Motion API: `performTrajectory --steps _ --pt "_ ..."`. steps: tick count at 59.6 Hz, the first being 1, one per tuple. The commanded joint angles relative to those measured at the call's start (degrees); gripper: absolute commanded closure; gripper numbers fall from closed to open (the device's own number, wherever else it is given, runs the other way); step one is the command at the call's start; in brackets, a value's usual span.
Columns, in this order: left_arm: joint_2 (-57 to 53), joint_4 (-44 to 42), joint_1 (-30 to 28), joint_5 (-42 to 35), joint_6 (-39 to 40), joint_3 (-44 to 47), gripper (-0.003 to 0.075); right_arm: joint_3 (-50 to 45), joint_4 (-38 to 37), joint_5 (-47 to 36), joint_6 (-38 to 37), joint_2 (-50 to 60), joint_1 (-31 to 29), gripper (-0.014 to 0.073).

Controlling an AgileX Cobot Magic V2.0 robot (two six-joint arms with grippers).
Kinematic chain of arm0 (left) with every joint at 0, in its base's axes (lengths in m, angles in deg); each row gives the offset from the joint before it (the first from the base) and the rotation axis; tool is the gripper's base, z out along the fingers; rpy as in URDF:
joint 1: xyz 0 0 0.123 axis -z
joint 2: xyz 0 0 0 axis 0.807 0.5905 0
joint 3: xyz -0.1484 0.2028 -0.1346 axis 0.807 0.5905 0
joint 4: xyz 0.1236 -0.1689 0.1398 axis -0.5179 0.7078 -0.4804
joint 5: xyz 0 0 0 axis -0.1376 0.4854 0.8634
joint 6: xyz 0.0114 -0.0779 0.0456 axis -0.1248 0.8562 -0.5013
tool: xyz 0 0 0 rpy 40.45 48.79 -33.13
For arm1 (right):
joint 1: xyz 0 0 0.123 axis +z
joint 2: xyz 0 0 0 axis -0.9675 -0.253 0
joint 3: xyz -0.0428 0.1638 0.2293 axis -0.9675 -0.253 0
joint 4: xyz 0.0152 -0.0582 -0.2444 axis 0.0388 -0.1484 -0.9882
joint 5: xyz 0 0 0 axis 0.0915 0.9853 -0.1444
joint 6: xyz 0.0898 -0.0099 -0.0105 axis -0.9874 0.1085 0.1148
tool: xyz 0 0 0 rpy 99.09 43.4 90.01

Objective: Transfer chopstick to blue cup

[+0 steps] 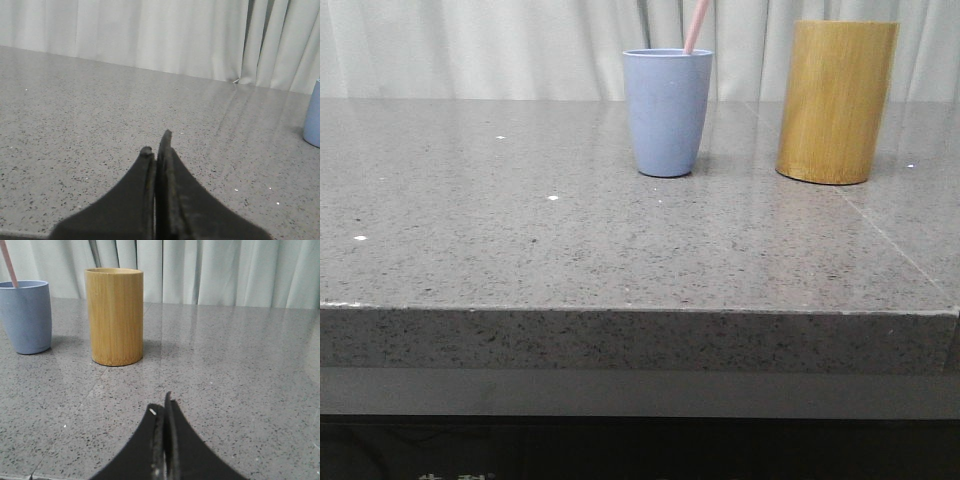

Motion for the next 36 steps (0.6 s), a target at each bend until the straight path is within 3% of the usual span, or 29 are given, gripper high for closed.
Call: performTrajectory --steps 1,8,14,36 --pt "-1.23 0.00 0.34 -4.62 0.42 0.73 0.0739 0.14 -5.32 -5.83 -1.21 1.27 -0.16 0.0711" --pt "-1.23 0.00 0.34 -4.62 0.42 0.73 0.0739 0.14 -16.32 -8.40 -12.67 1.27 -0.22 0.0711" --pt "-1.23 0.00 0.34 -4.62 0.42 0.73 0.0739 0.14 -18.35 -10.08 -19.25 1.27 -0.22 0.0711" --pt "-1.23 0.00 0.34 -4.62 0.42 0.73 0.0739 0.14 -17.14 -5.57 -19.92 1.27 -1.66 0.0711"
